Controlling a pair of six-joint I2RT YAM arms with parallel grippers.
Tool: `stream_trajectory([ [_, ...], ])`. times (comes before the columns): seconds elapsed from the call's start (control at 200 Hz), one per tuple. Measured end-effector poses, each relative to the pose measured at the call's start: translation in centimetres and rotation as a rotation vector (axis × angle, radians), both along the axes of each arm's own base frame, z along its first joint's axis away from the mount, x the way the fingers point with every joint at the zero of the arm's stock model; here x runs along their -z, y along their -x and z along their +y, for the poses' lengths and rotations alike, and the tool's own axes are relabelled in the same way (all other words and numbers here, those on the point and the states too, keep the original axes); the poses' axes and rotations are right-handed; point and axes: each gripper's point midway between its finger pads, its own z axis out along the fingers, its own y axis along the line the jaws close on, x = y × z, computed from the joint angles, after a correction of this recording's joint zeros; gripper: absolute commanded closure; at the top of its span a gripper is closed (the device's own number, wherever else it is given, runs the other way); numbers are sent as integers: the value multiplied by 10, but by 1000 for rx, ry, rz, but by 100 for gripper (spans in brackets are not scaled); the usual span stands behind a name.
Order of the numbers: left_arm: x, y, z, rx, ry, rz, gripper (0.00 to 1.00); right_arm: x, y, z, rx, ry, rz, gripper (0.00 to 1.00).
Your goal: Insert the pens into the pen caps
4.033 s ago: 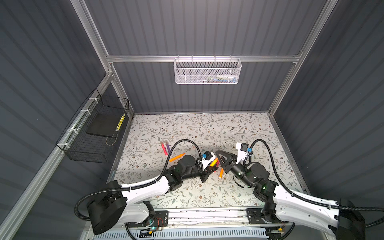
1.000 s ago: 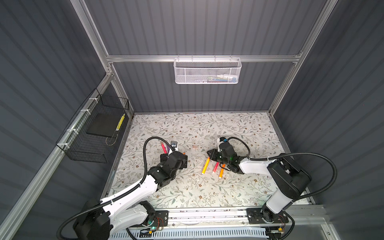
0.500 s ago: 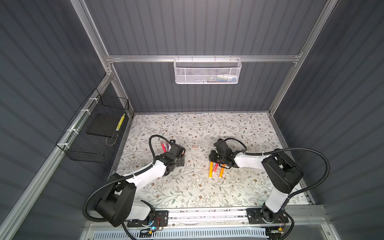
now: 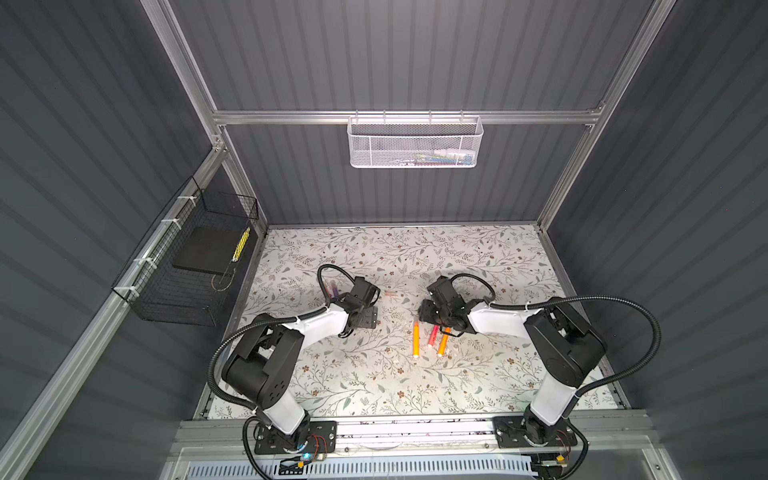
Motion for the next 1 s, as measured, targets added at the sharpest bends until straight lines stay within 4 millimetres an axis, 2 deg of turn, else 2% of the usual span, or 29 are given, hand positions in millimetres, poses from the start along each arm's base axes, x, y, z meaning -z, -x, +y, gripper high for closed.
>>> stream_trajectory([
  [0.16,7,-4,-1,2,-11,18,14,-2,2,-2,1,5,6,45],
  [0.27,8,-8,-4,13,-14,27,34,-8,3,-3,1,-1,-2,45],
  [0.385,9,-5,-12,31,23,53,44,-16,4,-4,2,-11,-15,44],
  [0.495,8,6,-18,52,80,80,48,-22,4,-5,4,-17,-28,44],
  [0.62,3,21,-19,61,134,96,48,-25,4,-5,7,-19,-35,44],
  [0.765,10,32,-21,57,161,126,54,-25,4,-5,7,-20,-35,44],
  [0.915,10,36,-27,65,160,123,56,-28,5,-6,11,-25,-37,44],
  [1.0,10,41,-33,81,145,120,60,-31,6,-7,13,-31,-43,43],
])
